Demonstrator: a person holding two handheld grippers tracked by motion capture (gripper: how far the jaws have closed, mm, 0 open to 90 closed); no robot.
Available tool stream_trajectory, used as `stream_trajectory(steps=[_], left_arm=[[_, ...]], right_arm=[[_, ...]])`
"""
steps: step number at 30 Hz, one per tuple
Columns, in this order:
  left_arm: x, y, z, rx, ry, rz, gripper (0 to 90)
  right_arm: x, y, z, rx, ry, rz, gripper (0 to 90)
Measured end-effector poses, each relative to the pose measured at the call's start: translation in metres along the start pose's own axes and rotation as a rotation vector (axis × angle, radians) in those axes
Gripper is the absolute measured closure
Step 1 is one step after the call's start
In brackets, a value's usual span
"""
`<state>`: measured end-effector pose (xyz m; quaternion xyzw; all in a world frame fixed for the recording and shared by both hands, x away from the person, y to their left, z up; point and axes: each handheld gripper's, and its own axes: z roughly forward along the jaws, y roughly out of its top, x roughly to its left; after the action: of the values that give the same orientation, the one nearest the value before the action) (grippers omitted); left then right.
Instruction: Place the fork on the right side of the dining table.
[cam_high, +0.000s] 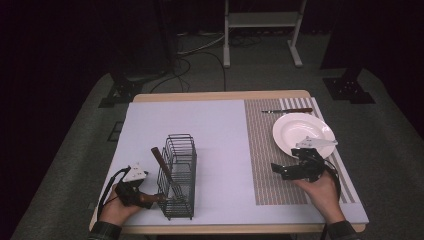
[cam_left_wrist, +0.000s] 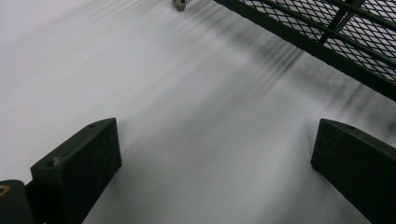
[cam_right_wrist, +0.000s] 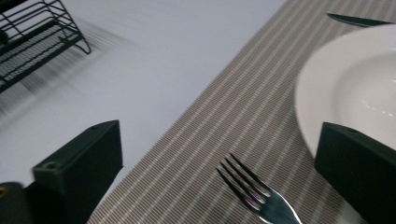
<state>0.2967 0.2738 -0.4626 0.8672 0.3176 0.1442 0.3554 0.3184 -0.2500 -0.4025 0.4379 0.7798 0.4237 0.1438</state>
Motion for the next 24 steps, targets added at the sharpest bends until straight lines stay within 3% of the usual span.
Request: stream_trajectory(steps=[14,24], left_arm=[[0.0,0.0,0.0,-0.001,-0.001,-0.002,0.0],[0.0,0.0,0.0,-0.001,-0.001,-0.005,0.0]], right_arm=[[0.041,0.015,0.038,0.021,0.102,-0.098,0.0],[0.063,0.022,0.057,0.042,0.135,-0.147,0.0]])
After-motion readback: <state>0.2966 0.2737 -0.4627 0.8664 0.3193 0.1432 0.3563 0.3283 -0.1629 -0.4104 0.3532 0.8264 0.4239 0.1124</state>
